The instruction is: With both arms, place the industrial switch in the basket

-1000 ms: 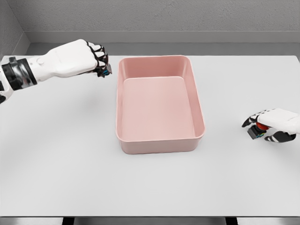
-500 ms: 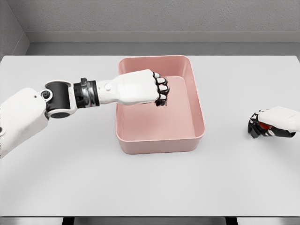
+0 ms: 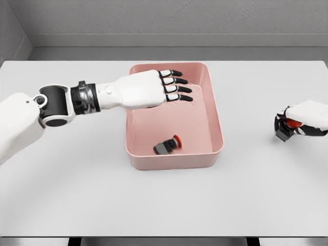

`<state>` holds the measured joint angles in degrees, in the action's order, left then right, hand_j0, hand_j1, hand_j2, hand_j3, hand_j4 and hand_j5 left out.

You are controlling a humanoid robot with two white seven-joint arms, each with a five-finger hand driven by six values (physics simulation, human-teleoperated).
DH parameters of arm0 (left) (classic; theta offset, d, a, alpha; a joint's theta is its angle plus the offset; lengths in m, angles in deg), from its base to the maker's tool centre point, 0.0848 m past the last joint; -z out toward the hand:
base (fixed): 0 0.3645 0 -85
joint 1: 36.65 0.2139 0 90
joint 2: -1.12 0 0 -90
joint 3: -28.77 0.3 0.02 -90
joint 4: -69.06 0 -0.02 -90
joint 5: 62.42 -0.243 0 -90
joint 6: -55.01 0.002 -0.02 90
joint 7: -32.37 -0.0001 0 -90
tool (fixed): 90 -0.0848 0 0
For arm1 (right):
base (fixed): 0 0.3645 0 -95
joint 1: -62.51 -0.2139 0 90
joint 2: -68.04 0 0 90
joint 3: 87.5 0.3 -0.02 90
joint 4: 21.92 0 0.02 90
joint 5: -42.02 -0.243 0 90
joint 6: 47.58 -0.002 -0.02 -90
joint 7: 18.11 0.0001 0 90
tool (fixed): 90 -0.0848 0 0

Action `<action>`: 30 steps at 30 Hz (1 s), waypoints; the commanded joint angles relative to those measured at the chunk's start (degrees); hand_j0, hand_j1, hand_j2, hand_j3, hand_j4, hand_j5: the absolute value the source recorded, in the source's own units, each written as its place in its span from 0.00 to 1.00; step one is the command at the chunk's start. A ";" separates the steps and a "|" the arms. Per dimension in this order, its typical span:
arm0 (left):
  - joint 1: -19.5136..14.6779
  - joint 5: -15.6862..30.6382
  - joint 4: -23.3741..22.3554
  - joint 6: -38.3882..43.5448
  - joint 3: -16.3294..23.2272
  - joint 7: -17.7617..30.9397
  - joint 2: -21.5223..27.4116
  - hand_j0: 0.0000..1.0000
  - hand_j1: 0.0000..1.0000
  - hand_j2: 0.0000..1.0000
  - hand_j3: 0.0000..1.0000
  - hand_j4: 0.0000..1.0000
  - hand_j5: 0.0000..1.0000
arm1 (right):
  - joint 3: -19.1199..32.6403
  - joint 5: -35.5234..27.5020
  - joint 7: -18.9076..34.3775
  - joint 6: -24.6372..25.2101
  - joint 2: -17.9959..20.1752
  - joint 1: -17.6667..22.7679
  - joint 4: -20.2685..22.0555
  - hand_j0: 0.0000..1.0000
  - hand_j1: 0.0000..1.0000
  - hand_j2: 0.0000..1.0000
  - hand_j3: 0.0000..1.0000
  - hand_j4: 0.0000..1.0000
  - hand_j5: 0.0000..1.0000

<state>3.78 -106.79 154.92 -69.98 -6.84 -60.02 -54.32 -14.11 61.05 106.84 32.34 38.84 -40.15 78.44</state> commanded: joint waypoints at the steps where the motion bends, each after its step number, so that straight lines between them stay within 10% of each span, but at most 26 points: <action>1: 0.00 5.08 0.01 -0.01 -1.92 -0.07 4.38 1.00 1.00 1.00 1.00 1.00 1.00 | 0.00 -0.13 0.03 0.06 0.10 0.00 0.01 0.47 0.47 0.47 0.47 0.47 0.47; 8: 2.02 16.86 -0.25 -0.01 -2.00 -0.33 17.56 1.00 1.00 1.00 1.00 1.00 1.00 | -0.08 -0.22 0.03 -0.20 -0.25 -3.87 0.10 0.47 0.47 0.47 0.47 0.47 0.47; 30: 7.91 18.00 -0.69 -0.01 -4.38 -0.07 25.57 1.00 1.00 1.00 1.00 1.00 1.00 | -14.23 -0.31 0.03 -0.99 -8.95 -23.03 0.10 0.47 0.47 0.47 0.47 0.47 0.47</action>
<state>11.69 -89.16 154.23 -69.98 -11.14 -60.06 -28.82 -27.24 60.83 106.89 31.29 30.73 -63.44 78.53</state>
